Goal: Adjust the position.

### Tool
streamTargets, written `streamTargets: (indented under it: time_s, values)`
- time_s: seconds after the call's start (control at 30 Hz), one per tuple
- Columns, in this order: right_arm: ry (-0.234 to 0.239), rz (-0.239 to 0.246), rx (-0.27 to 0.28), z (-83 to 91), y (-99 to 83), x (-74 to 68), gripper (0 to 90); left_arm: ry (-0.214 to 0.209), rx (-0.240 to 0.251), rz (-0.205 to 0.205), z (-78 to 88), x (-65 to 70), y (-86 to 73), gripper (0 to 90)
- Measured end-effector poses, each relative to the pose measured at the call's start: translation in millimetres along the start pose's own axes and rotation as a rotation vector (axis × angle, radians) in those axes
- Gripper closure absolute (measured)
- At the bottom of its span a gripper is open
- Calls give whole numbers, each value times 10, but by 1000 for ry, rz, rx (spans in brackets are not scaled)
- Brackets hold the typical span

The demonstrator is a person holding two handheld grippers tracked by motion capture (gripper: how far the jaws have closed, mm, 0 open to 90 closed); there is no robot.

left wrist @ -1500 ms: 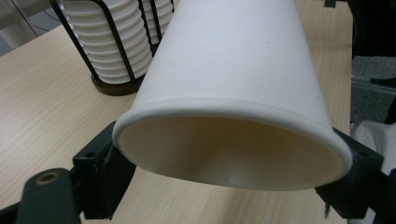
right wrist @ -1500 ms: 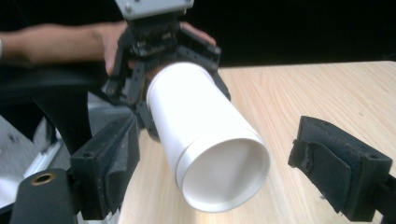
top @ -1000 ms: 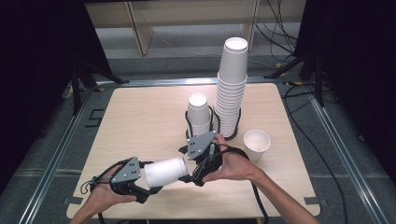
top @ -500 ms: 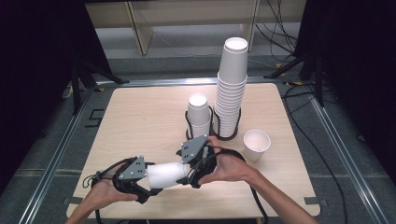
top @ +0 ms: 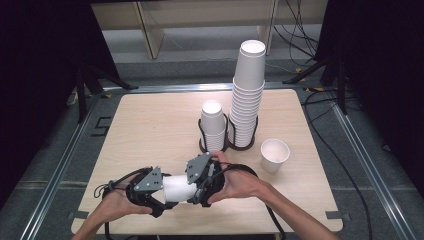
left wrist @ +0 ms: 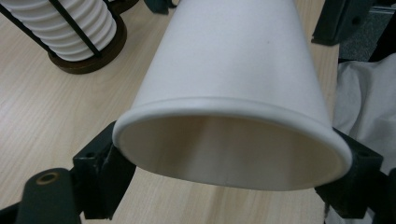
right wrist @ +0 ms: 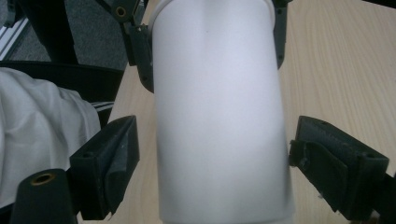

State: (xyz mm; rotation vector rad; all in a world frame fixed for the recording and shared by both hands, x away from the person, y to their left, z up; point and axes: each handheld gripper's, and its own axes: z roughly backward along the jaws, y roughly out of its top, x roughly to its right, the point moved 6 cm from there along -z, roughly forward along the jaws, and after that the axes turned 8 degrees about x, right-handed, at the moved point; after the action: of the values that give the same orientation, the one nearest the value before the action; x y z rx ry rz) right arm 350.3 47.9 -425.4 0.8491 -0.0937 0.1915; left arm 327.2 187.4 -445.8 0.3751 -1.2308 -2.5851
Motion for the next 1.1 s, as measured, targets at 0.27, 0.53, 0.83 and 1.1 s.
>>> streamTargets:
  time_s: [0.27,0.53,0.83,1.1]
  values:
    - [6,34,-25,-100,-25,-12,157,-12,0,0,-31,16,33,165]
    - [19,37,-35,-151,-20,-30,159,-18,-6,7,-37,34,31,163]
    - [31,26,-52,-198,-43,-49,163,-23,-11,10,-36,50,21,162]
    - [41,26,-58,-221,-40,-63,160,-27,-5,10,-41,54,22,161]
